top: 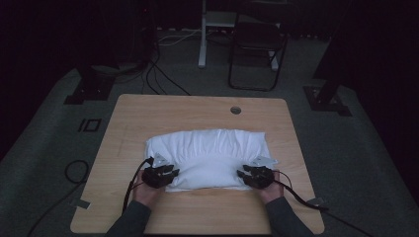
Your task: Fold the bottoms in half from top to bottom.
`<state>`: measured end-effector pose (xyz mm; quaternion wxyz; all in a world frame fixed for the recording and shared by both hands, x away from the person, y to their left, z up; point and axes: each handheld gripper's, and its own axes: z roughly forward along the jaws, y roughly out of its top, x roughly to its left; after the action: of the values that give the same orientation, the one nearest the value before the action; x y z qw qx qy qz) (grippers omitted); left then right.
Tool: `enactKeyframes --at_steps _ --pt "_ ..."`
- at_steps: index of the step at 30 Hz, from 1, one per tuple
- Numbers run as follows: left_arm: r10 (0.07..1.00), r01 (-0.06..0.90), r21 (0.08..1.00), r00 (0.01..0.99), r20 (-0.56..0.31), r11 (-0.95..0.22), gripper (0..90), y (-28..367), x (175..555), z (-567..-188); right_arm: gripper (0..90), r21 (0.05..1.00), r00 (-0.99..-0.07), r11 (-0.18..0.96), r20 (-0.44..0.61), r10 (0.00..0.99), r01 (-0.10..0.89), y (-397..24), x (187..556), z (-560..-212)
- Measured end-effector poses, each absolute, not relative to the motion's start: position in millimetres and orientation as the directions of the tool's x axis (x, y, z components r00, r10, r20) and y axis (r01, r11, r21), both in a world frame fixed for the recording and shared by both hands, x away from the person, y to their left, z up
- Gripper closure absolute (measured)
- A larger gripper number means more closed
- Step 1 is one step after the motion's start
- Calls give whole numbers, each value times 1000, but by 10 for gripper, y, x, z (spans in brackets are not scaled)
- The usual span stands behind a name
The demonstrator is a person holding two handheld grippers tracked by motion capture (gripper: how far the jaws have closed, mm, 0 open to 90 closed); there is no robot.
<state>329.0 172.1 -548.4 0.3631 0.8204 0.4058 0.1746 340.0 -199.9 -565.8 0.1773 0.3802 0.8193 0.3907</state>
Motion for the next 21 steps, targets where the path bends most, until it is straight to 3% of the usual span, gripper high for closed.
enactKeyframes --at_steps 1,5,10,12,17,21 --pt "797 527 733 603 33 -430 676 1677 3263 -5517 616 778 -638 392 15 770 491 -1986 3394 -5672" --pt "803 532 729 594 40 -430 691 1696 3197 -5533 617 777 -628 371 40 777 508 -1973 3355 -5681" --pt "809 543 731 587 22 -413 693 1771 3139 -5533 616 780 -641 362 65 765 510 -1950 3297 -5690" --pt "812 553 745 583 -28 -372 685 1863 3128 -5523 615 783 -652 355 82 754 510 -1931 3264 -5698" --pt "837 515 818 541 -79 -256 478 2000 3142 -5405 612 787 -644 340 94 759 515 -1927 3269 -5703" --pt "891 496 848 449 -66 -186 347 2107 3254 -5316 596 786 -644 349 81 760 510 -1894 3271 -5700"
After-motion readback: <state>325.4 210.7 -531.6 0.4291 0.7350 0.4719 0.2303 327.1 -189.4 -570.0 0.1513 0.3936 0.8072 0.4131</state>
